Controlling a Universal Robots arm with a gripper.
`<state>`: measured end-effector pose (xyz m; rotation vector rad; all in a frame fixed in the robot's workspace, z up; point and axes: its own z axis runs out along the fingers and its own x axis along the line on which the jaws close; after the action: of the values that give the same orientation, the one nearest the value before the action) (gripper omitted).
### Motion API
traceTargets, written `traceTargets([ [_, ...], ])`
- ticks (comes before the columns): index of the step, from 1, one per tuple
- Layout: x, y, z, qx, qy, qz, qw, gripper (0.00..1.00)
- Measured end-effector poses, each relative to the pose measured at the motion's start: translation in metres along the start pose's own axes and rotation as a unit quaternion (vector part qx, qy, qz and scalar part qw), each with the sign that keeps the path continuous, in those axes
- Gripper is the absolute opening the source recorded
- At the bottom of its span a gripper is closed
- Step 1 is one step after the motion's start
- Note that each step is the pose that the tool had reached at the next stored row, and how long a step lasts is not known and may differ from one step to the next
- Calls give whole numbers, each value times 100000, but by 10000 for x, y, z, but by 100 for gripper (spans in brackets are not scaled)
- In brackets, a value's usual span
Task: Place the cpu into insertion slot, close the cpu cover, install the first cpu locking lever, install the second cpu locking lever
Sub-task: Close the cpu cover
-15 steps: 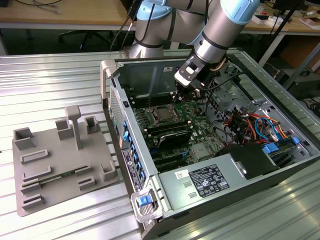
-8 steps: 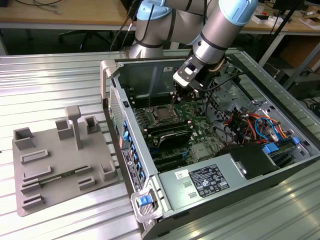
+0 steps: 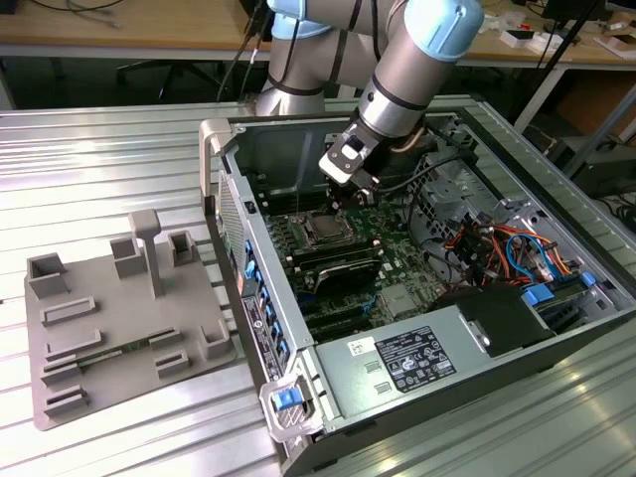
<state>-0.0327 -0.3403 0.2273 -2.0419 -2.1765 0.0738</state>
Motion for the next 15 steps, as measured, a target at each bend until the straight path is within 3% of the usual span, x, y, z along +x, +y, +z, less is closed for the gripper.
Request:
traceTargets([
  [5, -28, -80, 59, 31, -34, -476, 99999, 11],
  [10, -35, -87, 166, 28, -28, -478, 99999, 11],
  [15, -37, -101, 206, 32, -38, -480, 99999, 11],
])
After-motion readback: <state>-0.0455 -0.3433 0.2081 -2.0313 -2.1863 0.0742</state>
